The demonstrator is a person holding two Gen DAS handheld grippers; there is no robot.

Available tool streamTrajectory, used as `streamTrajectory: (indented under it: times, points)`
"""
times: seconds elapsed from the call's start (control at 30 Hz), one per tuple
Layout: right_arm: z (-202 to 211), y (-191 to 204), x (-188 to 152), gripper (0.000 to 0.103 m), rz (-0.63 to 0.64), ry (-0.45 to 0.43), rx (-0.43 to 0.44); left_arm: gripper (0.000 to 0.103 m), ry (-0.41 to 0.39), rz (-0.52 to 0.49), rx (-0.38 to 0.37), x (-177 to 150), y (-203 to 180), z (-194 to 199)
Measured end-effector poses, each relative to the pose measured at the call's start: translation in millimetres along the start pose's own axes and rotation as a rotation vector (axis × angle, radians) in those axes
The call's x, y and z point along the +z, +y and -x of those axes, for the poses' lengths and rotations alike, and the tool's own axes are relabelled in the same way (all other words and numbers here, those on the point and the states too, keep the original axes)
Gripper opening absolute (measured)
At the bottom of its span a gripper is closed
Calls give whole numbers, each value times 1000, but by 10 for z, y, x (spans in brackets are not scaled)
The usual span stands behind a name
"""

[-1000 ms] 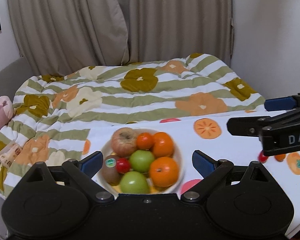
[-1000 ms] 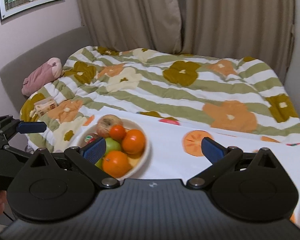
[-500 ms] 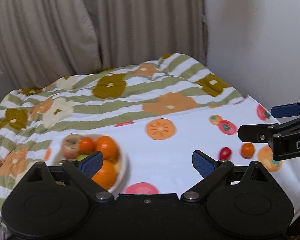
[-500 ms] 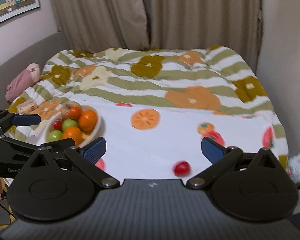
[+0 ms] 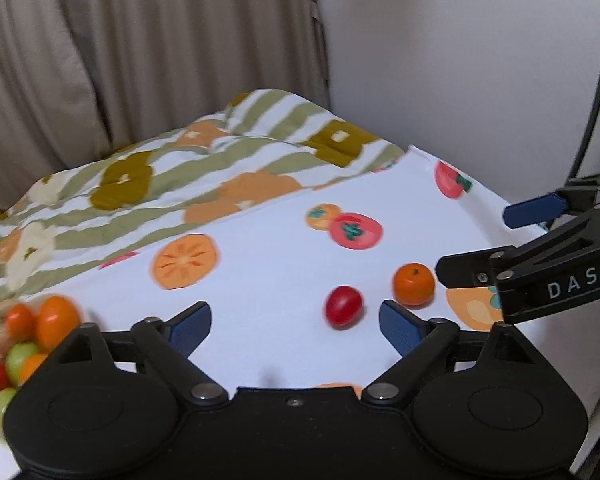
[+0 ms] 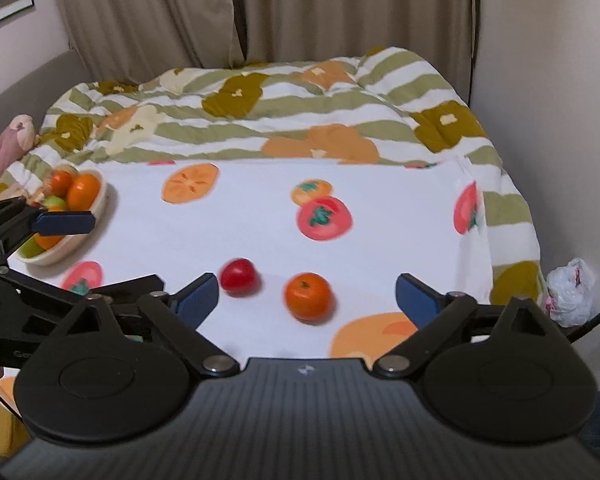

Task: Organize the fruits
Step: 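Grasp another cherry tomato with the left tool while the right tool grasps a tangerine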

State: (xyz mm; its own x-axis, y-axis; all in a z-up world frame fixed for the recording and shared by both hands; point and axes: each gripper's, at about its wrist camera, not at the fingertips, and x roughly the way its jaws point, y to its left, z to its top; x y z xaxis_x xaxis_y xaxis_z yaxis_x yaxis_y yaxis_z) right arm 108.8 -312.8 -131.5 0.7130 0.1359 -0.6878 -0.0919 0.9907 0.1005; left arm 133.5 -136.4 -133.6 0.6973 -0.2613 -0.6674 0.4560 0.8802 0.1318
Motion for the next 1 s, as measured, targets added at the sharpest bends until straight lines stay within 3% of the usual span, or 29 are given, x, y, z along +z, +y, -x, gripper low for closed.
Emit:
streamTrajectory:
  times: [0.43,0.83,1.0]
  points:
    - [-458,-253,-96,95,-66,58,48,61,81,-70,-55,13,-230,-711]
    - [-701,-244,-116,77,-115,100,103,38,96,-95,-76,3,-302,-852]
    - [-726,-236,-102,71,-115,104,113,36,92,-88,-66,3,-308,-852]
